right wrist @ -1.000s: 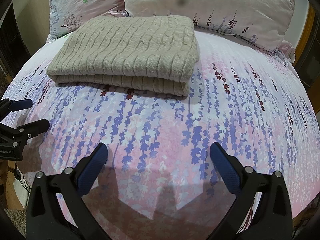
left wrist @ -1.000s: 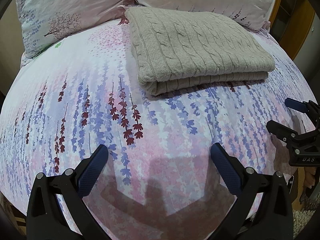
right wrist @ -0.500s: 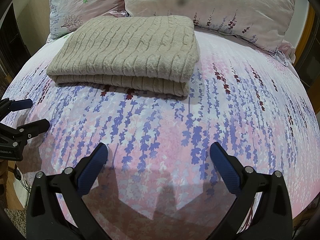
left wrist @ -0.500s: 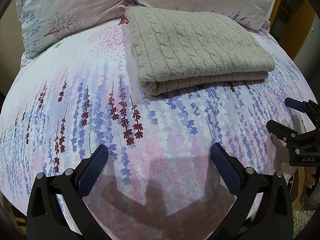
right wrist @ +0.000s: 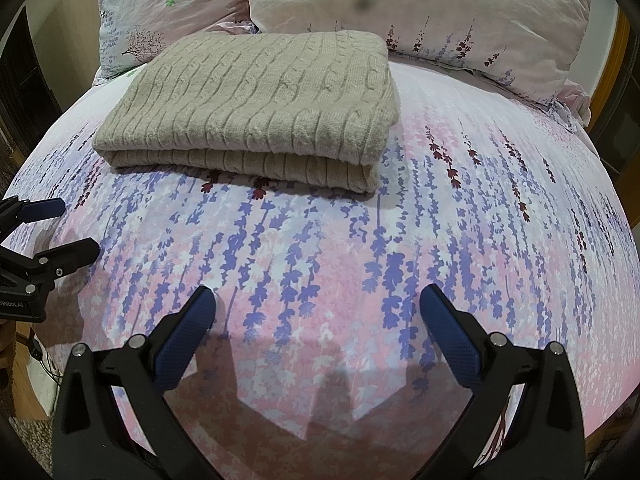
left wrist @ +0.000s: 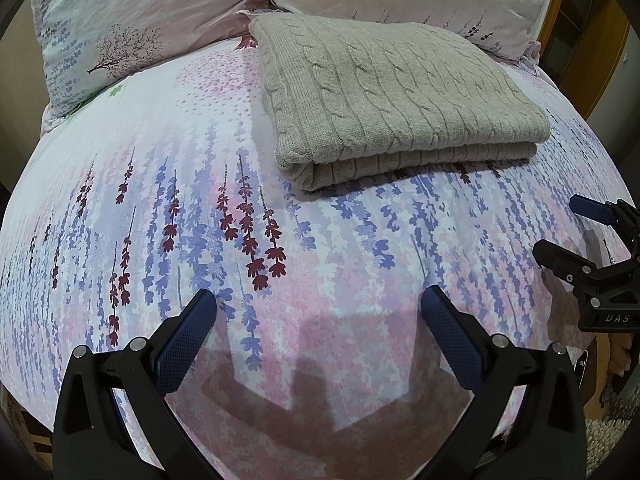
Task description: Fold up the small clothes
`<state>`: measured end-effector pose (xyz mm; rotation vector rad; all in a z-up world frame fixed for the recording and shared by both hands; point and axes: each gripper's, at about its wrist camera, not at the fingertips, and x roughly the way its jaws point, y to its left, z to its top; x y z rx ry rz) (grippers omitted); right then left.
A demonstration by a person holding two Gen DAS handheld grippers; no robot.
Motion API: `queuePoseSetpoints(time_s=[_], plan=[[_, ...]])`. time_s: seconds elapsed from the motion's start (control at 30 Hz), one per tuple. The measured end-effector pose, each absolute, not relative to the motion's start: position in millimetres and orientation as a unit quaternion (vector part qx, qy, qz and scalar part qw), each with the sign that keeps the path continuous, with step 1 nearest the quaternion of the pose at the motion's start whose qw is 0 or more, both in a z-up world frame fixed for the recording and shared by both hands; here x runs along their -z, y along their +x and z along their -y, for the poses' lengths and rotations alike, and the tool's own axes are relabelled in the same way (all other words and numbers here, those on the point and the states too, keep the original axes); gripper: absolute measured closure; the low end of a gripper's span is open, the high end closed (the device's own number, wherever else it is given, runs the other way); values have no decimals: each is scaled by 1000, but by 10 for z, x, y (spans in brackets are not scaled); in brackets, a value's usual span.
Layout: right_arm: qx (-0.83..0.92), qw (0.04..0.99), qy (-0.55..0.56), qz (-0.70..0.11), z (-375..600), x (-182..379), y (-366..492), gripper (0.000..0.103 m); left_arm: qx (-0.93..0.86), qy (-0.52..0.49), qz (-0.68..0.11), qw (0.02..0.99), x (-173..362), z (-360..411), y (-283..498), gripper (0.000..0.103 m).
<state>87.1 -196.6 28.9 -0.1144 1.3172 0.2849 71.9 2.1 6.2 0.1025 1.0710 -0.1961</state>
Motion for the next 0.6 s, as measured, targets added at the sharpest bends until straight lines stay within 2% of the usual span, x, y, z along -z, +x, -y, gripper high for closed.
queuePoseSetpoints(time_s=[0.6], plan=[[-133,780,-53,-610,1969,-288,875,2,91,49,-509,855,-60,-23,715,1]])
